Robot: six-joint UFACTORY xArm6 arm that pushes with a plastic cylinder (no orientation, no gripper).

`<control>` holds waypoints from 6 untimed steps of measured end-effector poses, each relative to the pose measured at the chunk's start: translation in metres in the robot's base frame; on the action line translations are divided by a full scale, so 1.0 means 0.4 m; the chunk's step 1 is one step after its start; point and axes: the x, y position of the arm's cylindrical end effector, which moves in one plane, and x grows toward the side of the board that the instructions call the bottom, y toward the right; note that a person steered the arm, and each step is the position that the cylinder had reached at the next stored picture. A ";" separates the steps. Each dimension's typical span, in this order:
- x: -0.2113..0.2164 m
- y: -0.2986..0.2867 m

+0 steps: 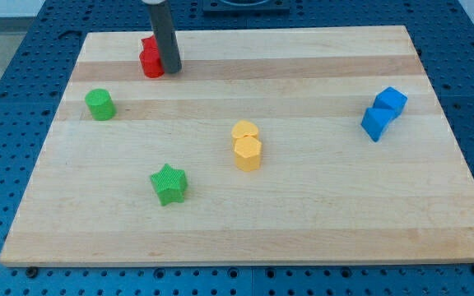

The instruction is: Push the green circle closer to green star

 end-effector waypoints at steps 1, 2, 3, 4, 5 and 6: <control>-0.052 -0.005; 0.086 -0.006; 0.216 -0.029; 0.263 -0.092; 0.236 -0.124; 0.141 -0.175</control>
